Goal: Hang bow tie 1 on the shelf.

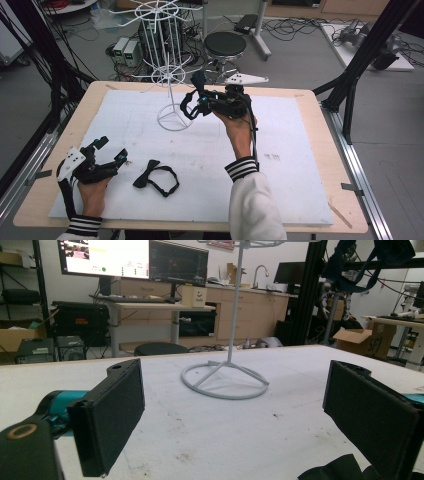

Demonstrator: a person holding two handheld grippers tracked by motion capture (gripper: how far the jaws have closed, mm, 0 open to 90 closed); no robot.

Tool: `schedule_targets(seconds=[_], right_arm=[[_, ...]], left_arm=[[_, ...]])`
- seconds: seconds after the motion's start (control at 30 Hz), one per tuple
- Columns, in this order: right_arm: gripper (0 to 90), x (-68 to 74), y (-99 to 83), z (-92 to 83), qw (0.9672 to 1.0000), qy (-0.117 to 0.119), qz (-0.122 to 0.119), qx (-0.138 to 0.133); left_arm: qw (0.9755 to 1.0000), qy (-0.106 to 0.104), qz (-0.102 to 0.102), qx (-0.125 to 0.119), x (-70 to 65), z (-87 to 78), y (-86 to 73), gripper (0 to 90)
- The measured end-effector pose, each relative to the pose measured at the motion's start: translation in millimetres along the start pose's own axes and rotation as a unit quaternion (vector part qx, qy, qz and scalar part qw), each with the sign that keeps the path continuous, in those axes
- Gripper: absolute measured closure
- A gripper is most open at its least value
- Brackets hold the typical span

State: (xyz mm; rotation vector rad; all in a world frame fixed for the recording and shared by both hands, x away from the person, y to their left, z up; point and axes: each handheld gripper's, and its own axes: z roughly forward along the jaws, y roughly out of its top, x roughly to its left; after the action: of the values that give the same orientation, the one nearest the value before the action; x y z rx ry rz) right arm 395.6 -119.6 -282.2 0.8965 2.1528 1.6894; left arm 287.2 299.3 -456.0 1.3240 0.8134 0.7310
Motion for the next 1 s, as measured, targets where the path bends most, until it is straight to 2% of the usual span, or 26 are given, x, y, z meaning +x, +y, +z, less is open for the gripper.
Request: schedule_targets(seconds=[0.5, 1.0], right_arm=[[76.0, -8.5, 10.5, 16.4, 1.0000, 0.001, 0.005, -0.009], [76.0, -24.7, 5.3, 29.2, 0.9995, 0.000, 0.029, -0.014]], left_arm=[[1.0000, -0.001, -0.001, -0.001, -0.4, 0.1, 0.0, 10.0], [1.0000, -0.001, 0.000, -0.002, -0.3, -0.2, -0.1, 10.0]])
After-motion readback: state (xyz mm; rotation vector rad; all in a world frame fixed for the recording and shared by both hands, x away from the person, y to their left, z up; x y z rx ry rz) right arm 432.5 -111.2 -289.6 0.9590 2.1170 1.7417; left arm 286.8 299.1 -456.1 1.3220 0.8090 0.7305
